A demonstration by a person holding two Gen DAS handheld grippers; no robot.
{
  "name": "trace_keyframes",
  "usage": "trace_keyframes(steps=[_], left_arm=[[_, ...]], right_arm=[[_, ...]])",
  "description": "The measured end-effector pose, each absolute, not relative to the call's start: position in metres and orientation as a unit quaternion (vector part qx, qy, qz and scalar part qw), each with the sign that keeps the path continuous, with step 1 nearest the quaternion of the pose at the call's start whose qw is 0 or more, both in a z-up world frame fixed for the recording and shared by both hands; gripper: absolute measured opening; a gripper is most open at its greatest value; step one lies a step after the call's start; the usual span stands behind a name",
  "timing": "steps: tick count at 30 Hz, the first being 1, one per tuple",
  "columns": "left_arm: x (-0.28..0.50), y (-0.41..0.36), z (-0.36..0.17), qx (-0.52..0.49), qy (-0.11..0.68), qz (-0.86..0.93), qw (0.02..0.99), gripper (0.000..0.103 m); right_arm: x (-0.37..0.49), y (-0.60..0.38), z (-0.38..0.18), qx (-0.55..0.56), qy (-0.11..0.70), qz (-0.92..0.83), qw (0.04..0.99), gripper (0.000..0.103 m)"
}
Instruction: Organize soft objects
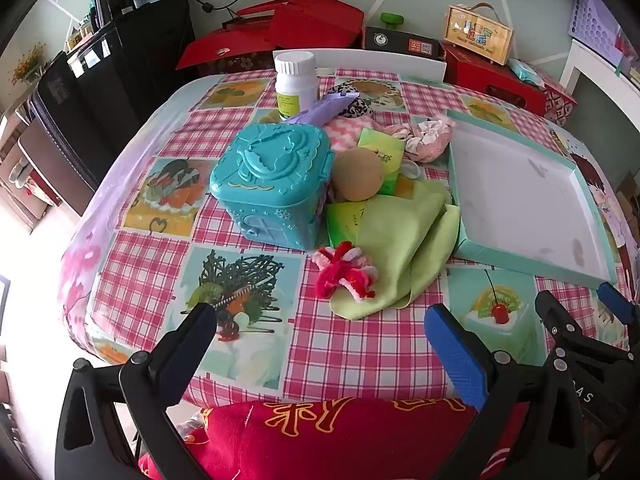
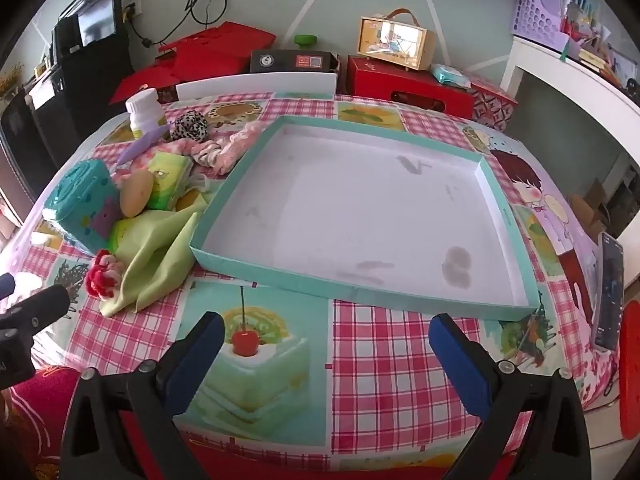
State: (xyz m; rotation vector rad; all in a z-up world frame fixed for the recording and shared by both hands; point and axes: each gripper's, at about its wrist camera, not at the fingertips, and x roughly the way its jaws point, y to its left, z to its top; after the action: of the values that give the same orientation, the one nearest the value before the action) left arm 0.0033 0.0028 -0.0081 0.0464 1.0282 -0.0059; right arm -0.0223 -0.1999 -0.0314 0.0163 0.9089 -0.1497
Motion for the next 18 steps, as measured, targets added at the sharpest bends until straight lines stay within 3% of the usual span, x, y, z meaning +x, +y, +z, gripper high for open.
trace_keyframes(steps=[18], left_arm=[[0.0025, 0.0036, -0.0089, 0.021, 0.495, 0.001, 0.869, 0.103]], right_arm=[[-0.0242, -0.203, -0.0234, 0.008, 0.434, -0.075, 0.898, 0.103]])
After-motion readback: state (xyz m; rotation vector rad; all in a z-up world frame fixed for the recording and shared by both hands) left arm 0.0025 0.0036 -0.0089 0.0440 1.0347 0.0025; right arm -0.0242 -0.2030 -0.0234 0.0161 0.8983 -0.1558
